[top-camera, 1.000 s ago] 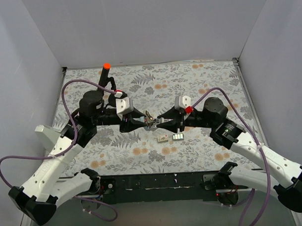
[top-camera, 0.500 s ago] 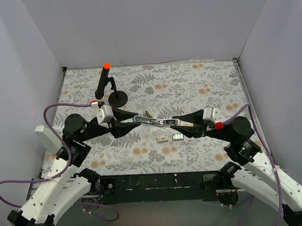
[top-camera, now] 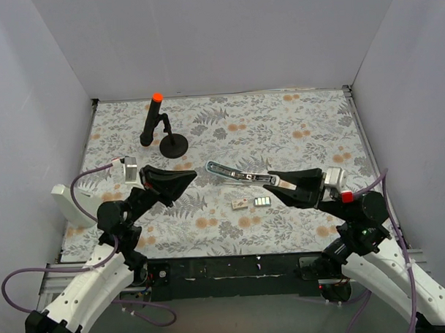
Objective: Load the staples into the stapler
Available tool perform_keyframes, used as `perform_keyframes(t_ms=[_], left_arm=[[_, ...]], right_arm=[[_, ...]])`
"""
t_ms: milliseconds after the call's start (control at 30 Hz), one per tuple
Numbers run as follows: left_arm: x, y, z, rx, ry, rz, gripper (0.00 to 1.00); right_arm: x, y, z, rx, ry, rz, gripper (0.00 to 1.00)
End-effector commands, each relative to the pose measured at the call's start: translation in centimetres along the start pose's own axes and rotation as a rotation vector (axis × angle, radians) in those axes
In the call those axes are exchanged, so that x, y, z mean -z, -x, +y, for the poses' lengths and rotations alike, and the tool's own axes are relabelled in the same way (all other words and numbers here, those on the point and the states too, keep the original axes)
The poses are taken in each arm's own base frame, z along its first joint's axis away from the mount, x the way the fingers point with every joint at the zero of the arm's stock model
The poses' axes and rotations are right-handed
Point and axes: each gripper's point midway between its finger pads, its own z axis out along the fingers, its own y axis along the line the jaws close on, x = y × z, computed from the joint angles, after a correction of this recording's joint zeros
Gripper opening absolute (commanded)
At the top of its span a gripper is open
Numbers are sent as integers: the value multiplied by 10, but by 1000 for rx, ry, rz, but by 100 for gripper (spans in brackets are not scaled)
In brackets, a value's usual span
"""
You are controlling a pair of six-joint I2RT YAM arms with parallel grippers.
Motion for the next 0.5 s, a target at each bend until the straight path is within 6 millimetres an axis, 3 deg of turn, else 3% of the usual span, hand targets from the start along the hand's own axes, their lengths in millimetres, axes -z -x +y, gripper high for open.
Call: perform_keyframes(t_ms=[0,67,200,233,300,333,367,400,433,467], left_arm=[[-1,34,-13,88,-35,-168,0],[-4,34,-9,38,-4,-136,0],[-11,46,-9,-137,27,-62,29],[-12,39,-8,-151,36,6,42],[-18,56,-20,-305,-7,40,51],[-19,40,-13,-306,-6,136,60],[-24,54,-22,-353,-31,141,64],[-27,51,-19,-426,-49,182,68],[-27,35,-11,-400,-56,272,72],[-31,35,-9,-416,-66,292,75]], right_arm=[[-2,50,-10,76,-53,-155,1],[-4,41,-10,78,-39,-107,1],[-10,25,-14,78,-30,-18,1],[-10,24,-14,80,-27,-9,1],[-12,15,-15,77,-24,19,1],[-12,12,-15,74,-18,29,1],[-13,8,-13,70,-6,39,1],[-14,4,-13,64,2,51,1],[-14,-1,-12,59,10,59,1],[-15,-3,-9,55,31,61,1]])
